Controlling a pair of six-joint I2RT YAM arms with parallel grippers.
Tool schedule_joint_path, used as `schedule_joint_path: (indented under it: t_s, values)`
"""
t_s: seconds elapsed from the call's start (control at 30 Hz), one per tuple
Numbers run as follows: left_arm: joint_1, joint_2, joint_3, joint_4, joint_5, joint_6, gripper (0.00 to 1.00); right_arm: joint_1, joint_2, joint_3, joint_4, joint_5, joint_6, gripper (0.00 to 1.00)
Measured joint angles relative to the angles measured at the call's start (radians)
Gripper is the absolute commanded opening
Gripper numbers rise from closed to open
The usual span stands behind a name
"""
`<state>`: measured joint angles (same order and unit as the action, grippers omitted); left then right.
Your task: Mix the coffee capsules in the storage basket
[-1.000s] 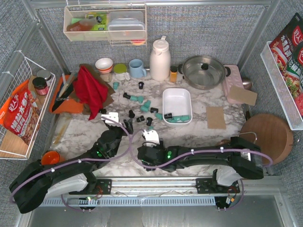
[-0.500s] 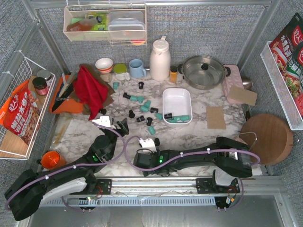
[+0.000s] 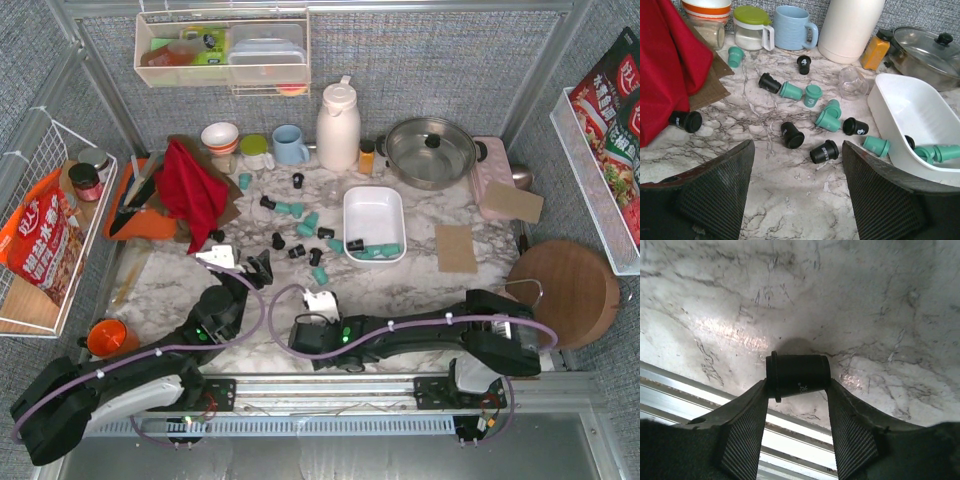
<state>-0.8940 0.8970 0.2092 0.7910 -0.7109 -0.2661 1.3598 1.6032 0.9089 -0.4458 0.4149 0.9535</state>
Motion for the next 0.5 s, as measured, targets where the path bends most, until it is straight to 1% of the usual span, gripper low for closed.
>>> schedule_joint_path:
  t_s: [0.1, 0.17, 0.37, 0.5]
  values:
    - [0.0, 0.006, 0.0, 0.0, 0.004, 0.0, 0.8, -0.022, -0.03, 0.0, 0.002, 0.015, -0.022, 0.47]
    - [0.0, 0.012, 0.0, 0.0, 0.004, 0.0, 0.8, -0.047, -0.063, -0.003, 0.006, 0.03, -0.048, 0.45]
    - [0.0, 0.021, 0.0, 0.001, 0.005, 0.0, 0.8, -0.137, -0.163, -0.023, 0.016, 0.056, -0.154, 0.45]
    - [0.0, 0.037, 0.0, 0.011, 0.008, 0.0, 0.8, -0.256, -0.242, -0.014, 0.008, 0.084, -0.274, 0.45]
